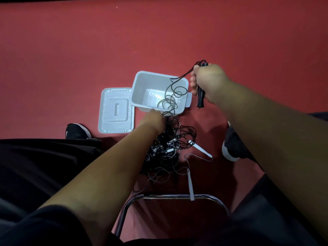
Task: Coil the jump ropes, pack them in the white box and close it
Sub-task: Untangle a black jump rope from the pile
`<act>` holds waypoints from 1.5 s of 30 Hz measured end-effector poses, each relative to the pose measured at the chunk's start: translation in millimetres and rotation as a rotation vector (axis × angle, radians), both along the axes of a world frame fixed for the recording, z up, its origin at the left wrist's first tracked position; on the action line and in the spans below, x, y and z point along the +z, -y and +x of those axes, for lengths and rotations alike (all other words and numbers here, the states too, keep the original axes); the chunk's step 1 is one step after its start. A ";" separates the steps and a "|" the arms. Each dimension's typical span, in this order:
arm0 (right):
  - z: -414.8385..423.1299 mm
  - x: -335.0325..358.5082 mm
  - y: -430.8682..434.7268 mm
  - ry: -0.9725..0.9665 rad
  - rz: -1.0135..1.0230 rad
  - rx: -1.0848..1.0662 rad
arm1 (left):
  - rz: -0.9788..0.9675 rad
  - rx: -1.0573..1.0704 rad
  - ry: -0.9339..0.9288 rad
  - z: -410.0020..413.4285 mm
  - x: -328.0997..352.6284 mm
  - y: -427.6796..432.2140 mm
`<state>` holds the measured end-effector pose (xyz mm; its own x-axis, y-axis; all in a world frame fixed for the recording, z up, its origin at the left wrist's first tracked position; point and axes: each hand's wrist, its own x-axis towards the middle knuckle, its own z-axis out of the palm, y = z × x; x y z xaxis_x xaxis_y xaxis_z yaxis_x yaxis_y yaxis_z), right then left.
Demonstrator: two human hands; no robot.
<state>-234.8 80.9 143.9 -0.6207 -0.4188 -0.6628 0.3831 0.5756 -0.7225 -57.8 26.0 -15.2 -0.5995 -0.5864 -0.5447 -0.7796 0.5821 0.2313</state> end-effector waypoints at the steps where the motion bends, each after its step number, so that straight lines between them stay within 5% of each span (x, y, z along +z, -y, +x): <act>1: -0.4 -1.3 1.2 -0.017 -0.004 0.003 | -0.019 0.026 -0.061 -3.9 -2.0 2.0; 4: -1.9 -1.8 5.2 -0.052 -0.031 -0.002 | -0.038 -0.085 -0.159 -14.5 -10.5 6.2; 7: -4.1 -3.8 4.9 -0.076 -0.041 0.000 | -0.050 -0.292 -0.018 -22.7 -18.8 5.0; 11: -9.7 -8.4 -0.1 -0.100 -0.057 0.006 | -0.110 -0.246 -0.132 -24.4 -30.1 6.4; 13: -12.4 -10.0 -1.7 -0.100 -0.056 -0.006 | -0.069 -0.157 -0.227 -24.4 -33.7 9.2; 19: -15.2 -3.8 -1.6 -0.111 -0.063 -0.006 | 0.350 0.554 -0.513 -27.7 -8.2 23.1; 25: -6.6 16.1 -0.8 -0.076 -0.130 0.028 | 0.643 0.815 -0.794 -22.9 47.3 40.0; 30: 0.7 32.7 -7.1 -0.090 -0.151 0.162 | 0.766 0.803 -0.893 -16.0 111.5 42.3; 39: 17.7 71.2 -14.2 -0.155 -0.248 0.236 | 0.405 0.498 -0.898 -3.7 226.8 58.8; 45: 21.4 105.4 -13.8 -0.365 -0.392 0.190 | 0.178 0.589 -1.004 17.1 283.7 98.6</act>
